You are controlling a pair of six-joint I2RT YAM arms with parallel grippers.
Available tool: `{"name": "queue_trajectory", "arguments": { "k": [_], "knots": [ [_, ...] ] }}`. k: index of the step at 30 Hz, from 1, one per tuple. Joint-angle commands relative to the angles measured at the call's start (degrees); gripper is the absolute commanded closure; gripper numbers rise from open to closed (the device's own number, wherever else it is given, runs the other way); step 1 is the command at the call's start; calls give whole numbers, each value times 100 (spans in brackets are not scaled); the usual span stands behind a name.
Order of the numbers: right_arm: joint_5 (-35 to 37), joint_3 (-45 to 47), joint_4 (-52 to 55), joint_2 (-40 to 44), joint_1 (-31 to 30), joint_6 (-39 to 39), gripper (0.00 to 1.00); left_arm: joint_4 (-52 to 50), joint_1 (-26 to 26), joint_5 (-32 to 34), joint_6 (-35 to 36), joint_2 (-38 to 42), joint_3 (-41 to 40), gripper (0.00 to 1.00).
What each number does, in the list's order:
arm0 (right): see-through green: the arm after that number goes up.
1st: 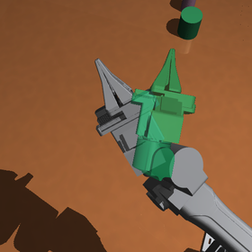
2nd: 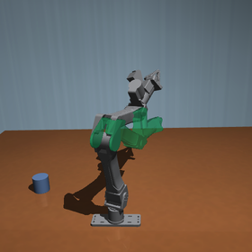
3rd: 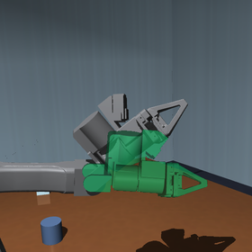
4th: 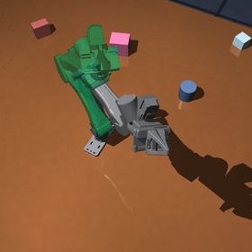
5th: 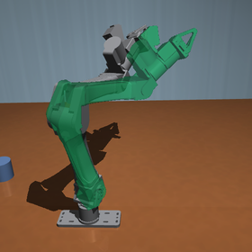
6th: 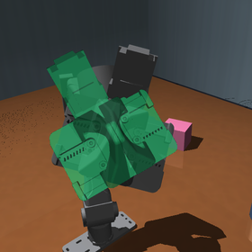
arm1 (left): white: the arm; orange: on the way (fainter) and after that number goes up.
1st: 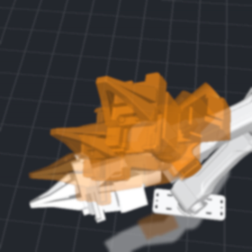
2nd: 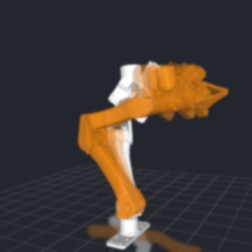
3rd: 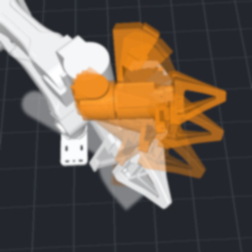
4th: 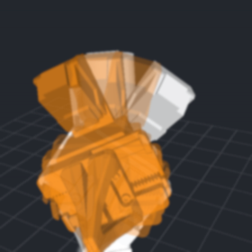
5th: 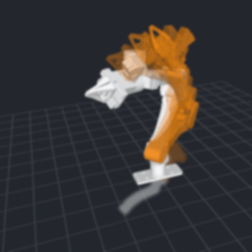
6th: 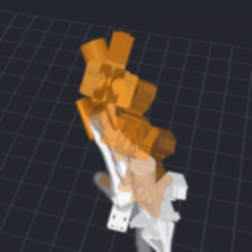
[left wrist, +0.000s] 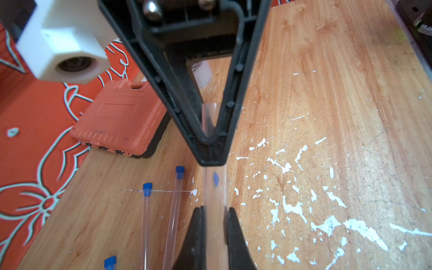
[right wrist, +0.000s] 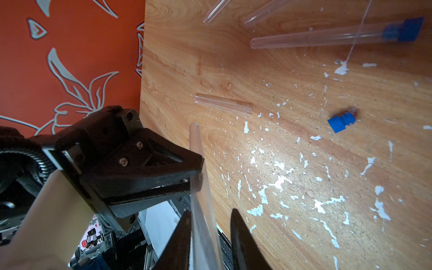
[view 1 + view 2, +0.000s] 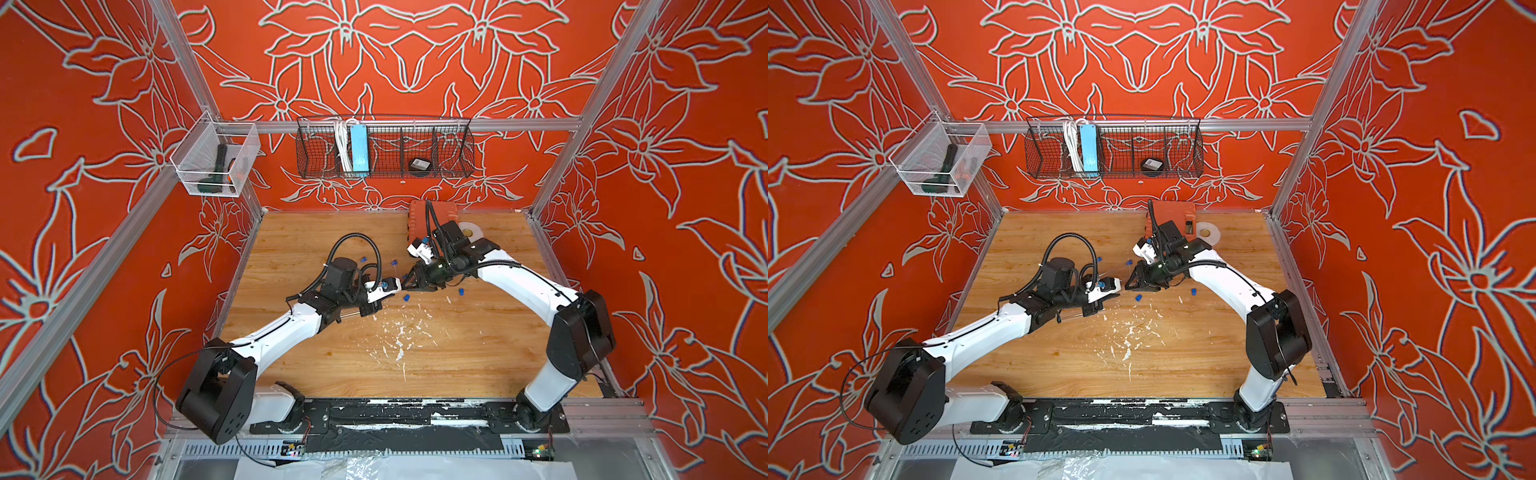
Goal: Insert stoppers into test tubes
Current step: Pick up the test tube at the center of the board.
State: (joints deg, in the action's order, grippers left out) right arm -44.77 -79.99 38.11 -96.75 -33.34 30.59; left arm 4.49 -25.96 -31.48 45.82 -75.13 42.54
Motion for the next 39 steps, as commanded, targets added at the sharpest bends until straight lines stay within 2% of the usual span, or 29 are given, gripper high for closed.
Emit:
{"name": "queue_trajectory", "arguments": {
  "k": [1, 14, 15, 19, 21, 31, 36, 39],
  "knots": [
    [-110, -60, -119, 0, -39, 88, 73, 116, -41, -174, -52, 55, 20, 100],
    [-143, 54, -91, 165, -26, 115, 88, 113, -41, -83, -55, 99, 4, 100],
    [-177, 64, -99, 195, -16, 136, 89, 120, -41, -64, -56, 105, 4, 96],
    [-318, 140, -149, 351, 56, 234, 90, 229, -36, 16, -69, 206, -127, 68],
    [-431, 193, -208, 441, 106, 310, 90, 285, -32, 4, -56, 256, -237, 66],
    [-974, 547, -643, 670, 273, 676, 88, 690, -31, -103, -230, 432, -618, 68],
    [-1015, 555, -678, 670, 284, 691, 88, 774, -32, -155, -293, 488, -652, 73],
    [-1050, 563, -690, 675, 286, 702, 88, 799, -32, -187, -293, 513, -660, 83]
  ]
}}
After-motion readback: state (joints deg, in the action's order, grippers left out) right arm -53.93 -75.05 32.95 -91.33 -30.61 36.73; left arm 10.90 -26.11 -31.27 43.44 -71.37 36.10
